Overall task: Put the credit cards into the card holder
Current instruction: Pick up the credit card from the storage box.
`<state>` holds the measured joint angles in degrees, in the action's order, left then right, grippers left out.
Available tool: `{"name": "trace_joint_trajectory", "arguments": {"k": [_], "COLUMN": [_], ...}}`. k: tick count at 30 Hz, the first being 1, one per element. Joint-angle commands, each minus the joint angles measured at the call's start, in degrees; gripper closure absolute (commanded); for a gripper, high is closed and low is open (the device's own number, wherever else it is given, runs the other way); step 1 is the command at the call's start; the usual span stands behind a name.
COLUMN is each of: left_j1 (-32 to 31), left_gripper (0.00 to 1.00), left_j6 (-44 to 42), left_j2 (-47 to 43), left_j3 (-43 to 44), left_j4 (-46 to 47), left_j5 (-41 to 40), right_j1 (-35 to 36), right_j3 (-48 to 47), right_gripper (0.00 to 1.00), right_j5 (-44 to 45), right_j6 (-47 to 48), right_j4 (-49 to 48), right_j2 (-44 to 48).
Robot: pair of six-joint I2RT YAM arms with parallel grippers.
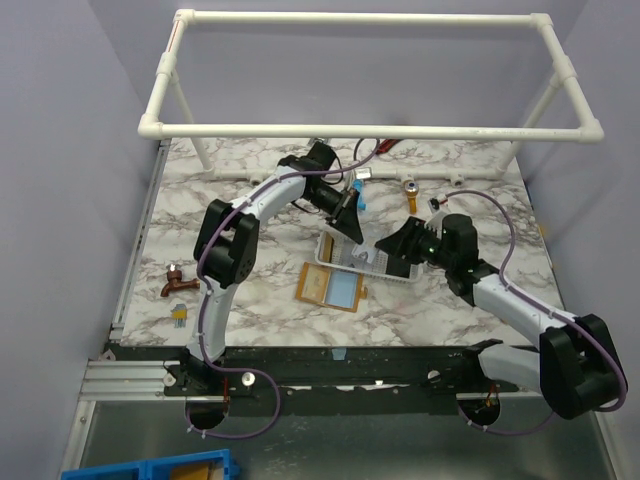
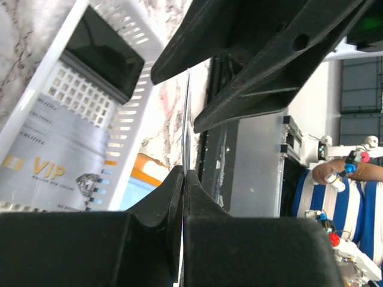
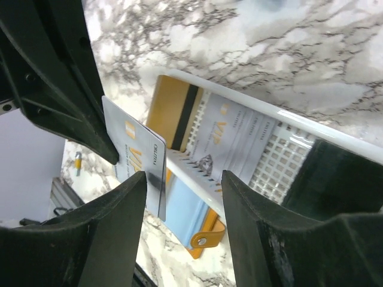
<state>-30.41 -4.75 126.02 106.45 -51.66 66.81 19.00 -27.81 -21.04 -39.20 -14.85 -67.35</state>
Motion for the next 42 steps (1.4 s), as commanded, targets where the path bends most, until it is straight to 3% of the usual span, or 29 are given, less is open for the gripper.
{"name": "trace_joint_trajectory", "arguments": {"k": [1, 6, 10, 13, 17, 21, 23, 26, 28, 31, 36, 42], "left_j1": [0.09, 0.18, 0.18, 0.23, 0.66, 1.39, 1.41, 1.31, 1.24, 0.51, -0.76, -1.52], "left_gripper": [1.00, 1.00, 1.00, 1.00, 1.00, 1.00, 0.92, 0.69, 0.49, 0.02, 0.02, 0.05], "left_j6": [-0.17, 0.74, 1.37, 1.33, 1.25, 1.33, 1.17, 1.67, 2.37, 0.36, -0.65, -2.45], "left_j2": [-2.81, -2.54, -2.18, -2.01, -1.79, -1.45, -1.58, -2.21, -2.75, -3.02, -4.59, -6.55], "left_j3": [-1.68, -1.78, -1.78, -1.78, -1.95, -2.11, -2.21, -2.88, -3.97, -4.65, -7.58, -9.72], "left_j4": [2.61, 3.09, 3.58, 3.71, 3.67, 3.51, 3.41, 3.72, 4.52, 2.64, 4.02, 6.53], "left_j5": [8.75, 10.00, 10.35, 10.75, 10.65, 9.96, 9.64, 9.77, 11.32, 12.97, 12.32, 5.54], "right_j1": [-0.38, -0.37, -0.61, -1.67, -4.05, -4.85, -4.94, -4.95, -4.88, -4.93, -4.94, -4.90], "right_j3": [1.63, 2.12, 1.29, 1.51, 3.19, 4.19, 4.17, 3.82, 3.57, 3.30, 2.60, 1.99], "right_gripper": [0.43, 0.43, 0.50, 0.63, 0.90, 0.99, 0.99, 0.99, 0.99, 0.99, 0.99, 0.99], "right_j5": [-6.38, -12.70, -16.45, -19.58, -23.41, -23.97, -24.00, -24.89, -25.24, -25.48, -27.30, -29.69], "right_j6": [-0.48, -3.07, -5.34, -8.04, -12.12, -13.11, -12.98, -12.96, -12.87, -12.77, -13.58, -15.39], "right_j4": [-3.98, -12.21, -16.15, -20.30, -25.92, -27.16, -27.07, -27.07, -27.07, -27.21, -29.11, -31.91], "right_j2": [1.65, 0.24, -3.11, -5.32, -6.24, -4.99, -4.94, -5.53, -5.89, -6.52, -9.26, -11.52]}}
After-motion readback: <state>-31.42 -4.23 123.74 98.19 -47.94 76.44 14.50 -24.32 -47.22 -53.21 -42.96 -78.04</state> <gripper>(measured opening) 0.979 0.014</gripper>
